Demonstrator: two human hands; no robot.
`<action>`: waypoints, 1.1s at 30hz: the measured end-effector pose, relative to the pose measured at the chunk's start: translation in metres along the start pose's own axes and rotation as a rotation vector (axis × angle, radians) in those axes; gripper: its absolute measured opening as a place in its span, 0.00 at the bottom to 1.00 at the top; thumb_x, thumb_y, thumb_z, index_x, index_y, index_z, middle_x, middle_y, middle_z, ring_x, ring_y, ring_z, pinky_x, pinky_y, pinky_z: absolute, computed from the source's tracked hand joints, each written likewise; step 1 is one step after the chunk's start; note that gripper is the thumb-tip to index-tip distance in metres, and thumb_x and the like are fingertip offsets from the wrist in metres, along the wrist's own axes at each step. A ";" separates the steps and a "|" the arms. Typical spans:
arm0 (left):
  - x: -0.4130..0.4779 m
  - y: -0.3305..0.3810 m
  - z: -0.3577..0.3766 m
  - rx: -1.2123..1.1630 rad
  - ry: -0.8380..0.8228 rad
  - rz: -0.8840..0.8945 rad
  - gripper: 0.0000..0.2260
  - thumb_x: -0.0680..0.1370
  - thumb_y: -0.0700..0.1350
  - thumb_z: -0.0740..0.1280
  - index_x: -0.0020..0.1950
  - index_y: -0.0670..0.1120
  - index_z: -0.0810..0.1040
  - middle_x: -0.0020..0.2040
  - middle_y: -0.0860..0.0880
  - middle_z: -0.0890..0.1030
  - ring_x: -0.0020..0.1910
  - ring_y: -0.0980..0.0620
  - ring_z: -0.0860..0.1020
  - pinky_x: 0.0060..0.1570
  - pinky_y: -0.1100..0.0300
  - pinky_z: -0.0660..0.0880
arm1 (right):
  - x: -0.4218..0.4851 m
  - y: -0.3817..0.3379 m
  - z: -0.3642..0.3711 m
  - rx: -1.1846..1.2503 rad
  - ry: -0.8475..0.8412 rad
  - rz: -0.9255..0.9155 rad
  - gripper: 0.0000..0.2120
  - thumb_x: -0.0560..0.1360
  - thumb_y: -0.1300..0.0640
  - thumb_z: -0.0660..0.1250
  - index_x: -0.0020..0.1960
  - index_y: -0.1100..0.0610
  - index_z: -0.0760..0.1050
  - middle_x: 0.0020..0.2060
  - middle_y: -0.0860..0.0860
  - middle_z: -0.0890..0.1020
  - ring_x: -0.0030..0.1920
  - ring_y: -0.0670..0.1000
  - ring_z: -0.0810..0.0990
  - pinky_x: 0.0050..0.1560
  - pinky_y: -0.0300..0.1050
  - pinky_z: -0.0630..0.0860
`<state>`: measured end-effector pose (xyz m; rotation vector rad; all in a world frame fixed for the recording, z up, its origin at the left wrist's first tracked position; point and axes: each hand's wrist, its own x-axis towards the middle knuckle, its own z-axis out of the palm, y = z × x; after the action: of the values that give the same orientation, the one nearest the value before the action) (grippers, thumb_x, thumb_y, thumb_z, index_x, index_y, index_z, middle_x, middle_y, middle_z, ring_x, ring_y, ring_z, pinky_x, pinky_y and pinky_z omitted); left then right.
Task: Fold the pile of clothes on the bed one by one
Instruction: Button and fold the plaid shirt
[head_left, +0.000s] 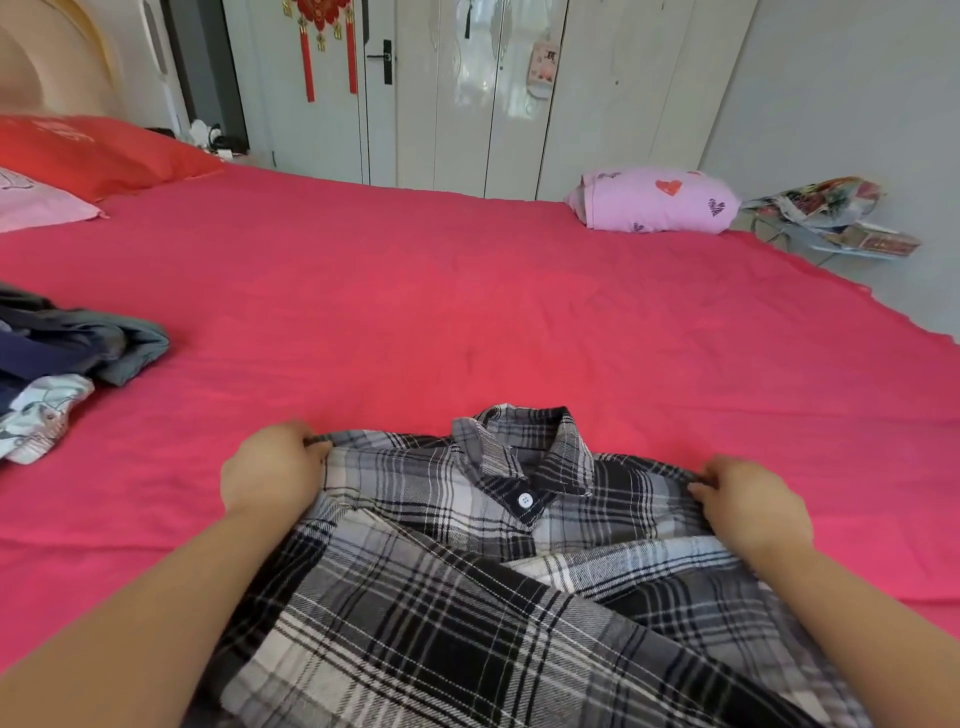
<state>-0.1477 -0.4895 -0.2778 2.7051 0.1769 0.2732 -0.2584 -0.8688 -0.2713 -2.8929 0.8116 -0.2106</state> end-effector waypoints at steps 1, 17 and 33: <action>0.000 0.002 0.001 0.067 -0.009 0.016 0.12 0.77 0.50 0.65 0.54 0.44 0.79 0.52 0.41 0.80 0.55 0.40 0.75 0.50 0.51 0.71 | 0.000 -0.002 0.000 -0.009 -0.030 -0.006 0.08 0.76 0.52 0.65 0.52 0.55 0.77 0.52 0.56 0.80 0.54 0.59 0.77 0.49 0.48 0.73; -0.030 0.116 0.051 -1.147 -0.502 -0.452 0.04 0.73 0.29 0.61 0.42 0.36 0.72 0.37 0.41 0.74 0.30 0.47 0.75 0.34 0.51 0.79 | -0.014 -0.096 0.013 0.696 -0.303 0.095 0.18 0.75 0.52 0.67 0.57 0.65 0.74 0.39 0.56 0.77 0.40 0.55 0.76 0.55 0.58 0.76; -0.025 0.083 0.050 -0.798 -0.220 -0.220 0.05 0.75 0.39 0.68 0.48 0.41 0.74 0.45 0.46 0.78 0.47 0.46 0.76 0.51 0.51 0.73 | -0.009 -0.080 0.025 0.747 -0.238 0.123 0.14 0.74 0.56 0.69 0.58 0.58 0.74 0.45 0.53 0.81 0.44 0.54 0.80 0.52 0.50 0.77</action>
<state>-0.1544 -0.5886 -0.2922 1.8861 0.2368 -0.0282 -0.2212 -0.7941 -0.2835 -2.1131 0.6761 -0.1175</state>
